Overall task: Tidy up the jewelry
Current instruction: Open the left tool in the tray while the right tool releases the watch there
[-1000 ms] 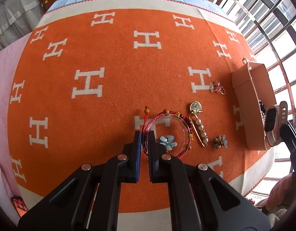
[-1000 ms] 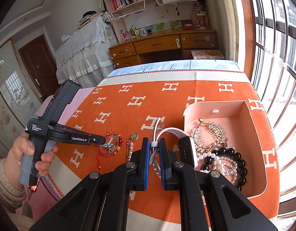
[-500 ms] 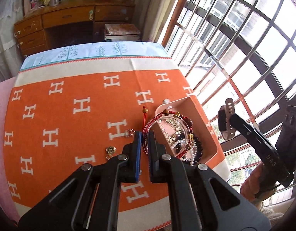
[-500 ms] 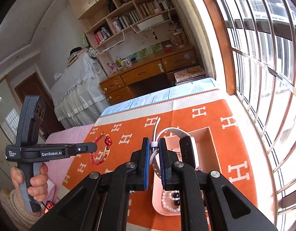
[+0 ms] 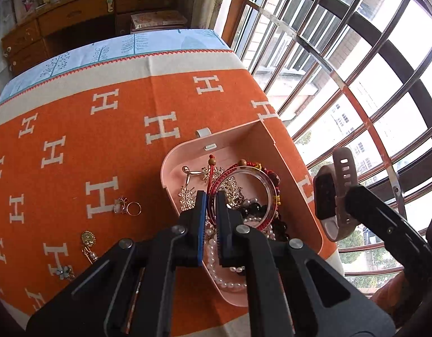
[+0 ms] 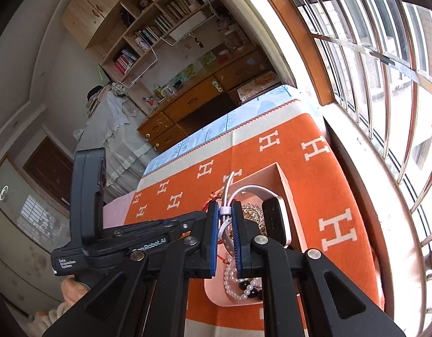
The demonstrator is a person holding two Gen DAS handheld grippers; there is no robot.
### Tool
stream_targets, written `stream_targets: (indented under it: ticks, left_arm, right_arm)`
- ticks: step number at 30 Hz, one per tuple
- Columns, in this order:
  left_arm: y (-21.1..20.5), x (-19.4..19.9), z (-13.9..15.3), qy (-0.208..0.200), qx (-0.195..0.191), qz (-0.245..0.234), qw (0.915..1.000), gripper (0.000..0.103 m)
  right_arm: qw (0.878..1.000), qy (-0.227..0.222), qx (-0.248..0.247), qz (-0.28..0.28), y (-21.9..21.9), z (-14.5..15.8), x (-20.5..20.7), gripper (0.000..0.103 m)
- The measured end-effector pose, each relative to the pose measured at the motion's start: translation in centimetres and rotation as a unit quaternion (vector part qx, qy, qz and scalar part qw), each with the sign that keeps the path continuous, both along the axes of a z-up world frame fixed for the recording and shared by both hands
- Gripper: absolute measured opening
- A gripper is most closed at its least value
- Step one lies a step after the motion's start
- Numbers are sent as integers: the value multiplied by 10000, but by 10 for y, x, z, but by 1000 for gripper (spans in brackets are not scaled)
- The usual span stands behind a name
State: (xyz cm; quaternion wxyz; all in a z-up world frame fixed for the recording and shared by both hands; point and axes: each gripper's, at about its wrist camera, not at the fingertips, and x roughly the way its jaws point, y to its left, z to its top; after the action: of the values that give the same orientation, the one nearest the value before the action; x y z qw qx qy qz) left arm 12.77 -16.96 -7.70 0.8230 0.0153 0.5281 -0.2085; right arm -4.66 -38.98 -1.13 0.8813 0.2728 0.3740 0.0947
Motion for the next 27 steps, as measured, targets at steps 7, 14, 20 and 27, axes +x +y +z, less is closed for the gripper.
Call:
stream_targets:
  ticks: [7, 14, 20, 27]
  left_arm:
    - [-4, 0, -23, 200, 36, -61, 9998, 15]
    - [18, -24, -7, -205, -39, 42, 9998, 46]
    - [46, -39, 6, -640, 73, 330, 9974, 50]
    - [79, -48, 8, -718, 72, 581, 9957, 50]
  right_arm:
    - [9997, 219, -18, 127, 4, -23, 10, 9]
    - [9989, 350, -106, 298, 20, -38, 35, 9]
    - [9964, 636, -390, 409, 38, -60, 57, 9]
    - [9912, 865, -908, 418, 65, -82, 78, 20]
